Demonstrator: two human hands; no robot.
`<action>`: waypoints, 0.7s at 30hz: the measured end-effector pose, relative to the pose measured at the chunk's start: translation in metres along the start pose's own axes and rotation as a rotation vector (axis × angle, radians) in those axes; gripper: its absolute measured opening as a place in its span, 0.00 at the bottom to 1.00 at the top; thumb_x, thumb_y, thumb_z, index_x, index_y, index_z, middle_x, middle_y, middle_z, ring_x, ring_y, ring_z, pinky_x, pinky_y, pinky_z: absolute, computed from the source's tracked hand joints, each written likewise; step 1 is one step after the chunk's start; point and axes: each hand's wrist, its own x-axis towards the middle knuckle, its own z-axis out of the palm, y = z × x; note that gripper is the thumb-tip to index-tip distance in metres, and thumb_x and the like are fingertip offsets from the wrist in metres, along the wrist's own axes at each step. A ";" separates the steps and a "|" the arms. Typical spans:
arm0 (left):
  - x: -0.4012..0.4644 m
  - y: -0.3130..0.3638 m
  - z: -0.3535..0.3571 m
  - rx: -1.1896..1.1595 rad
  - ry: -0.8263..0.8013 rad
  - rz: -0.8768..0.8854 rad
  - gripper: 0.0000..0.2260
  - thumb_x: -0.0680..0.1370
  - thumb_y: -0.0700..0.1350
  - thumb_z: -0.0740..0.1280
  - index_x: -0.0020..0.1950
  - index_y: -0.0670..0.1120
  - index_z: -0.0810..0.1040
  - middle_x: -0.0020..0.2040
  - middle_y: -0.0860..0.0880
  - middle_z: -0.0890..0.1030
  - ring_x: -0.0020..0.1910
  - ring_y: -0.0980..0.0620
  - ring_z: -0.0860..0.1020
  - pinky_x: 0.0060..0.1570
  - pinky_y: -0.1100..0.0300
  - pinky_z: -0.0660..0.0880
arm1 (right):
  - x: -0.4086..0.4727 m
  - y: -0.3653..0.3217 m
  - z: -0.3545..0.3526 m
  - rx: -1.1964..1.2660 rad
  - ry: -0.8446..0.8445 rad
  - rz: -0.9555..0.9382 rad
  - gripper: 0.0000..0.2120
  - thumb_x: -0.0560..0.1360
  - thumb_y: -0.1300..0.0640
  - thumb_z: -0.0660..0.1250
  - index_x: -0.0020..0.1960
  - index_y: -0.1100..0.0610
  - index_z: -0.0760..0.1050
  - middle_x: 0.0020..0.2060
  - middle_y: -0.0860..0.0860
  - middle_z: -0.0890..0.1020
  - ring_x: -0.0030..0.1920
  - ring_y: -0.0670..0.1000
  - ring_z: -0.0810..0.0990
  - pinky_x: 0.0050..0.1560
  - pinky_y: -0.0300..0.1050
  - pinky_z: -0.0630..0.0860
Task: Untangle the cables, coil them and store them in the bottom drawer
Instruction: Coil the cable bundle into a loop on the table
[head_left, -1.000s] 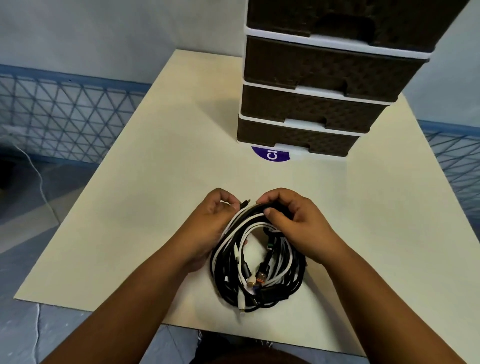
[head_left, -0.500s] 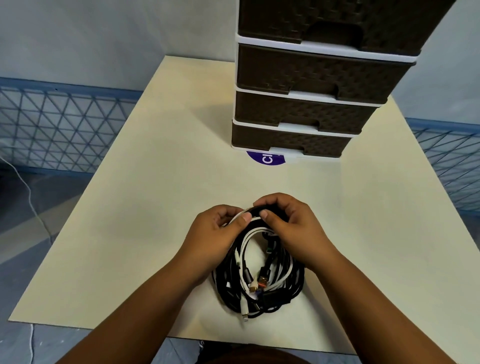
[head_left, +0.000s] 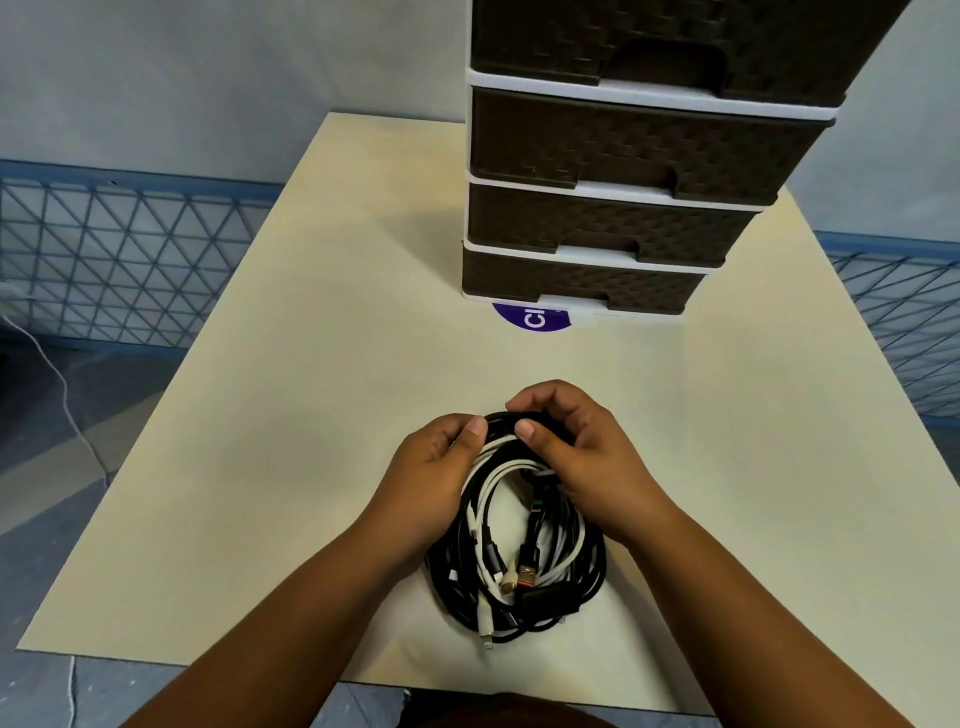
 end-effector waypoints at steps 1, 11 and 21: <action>0.000 0.000 0.000 0.005 -0.006 0.001 0.12 0.83 0.51 0.60 0.53 0.50 0.82 0.47 0.50 0.86 0.48 0.51 0.84 0.55 0.48 0.79 | 0.000 0.001 0.000 -0.010 -0.006 -0.009 0.06 0.79 0.64 0.65 0.53 0.55 0.77 0.49 0.55 0.83 0.50 0.55 0.82 0.54 0.52 0.78; 0.002 0.004 0.001 -0.030 -0.060 0.048 0.08 0.77 0.49 0.71 0.52 0.47 0.83 0.46 0.46 0.86 0.47 0.47 0.84 0.51 0.49 0.80 | 0.004 0.005 -0.001 -0.080 -0.019 -0.061 0.03 0.79 0.60 0.63 0.51 0.54 0.74 0.44 0.51 0.81 0.46 0.50 0.80 0.50 0.48 0.77; 0.004 -0.002 0.001 -0.025 -0.036 0.085 0.12 0.77 0.55 0.66 0.52 0.49 0.83 0.49 0.50 0.84 0.50 0.51 0.83 0.52 0.53 0.78 | 0.004 0.006 0.002 -0.024 0.058 -0.040 0.05 0.79 0.63 0.66 0.53 0.56 0.74 0.42 0.48 0.82 0.44 0.47 0.81 0.48 0.44 0.78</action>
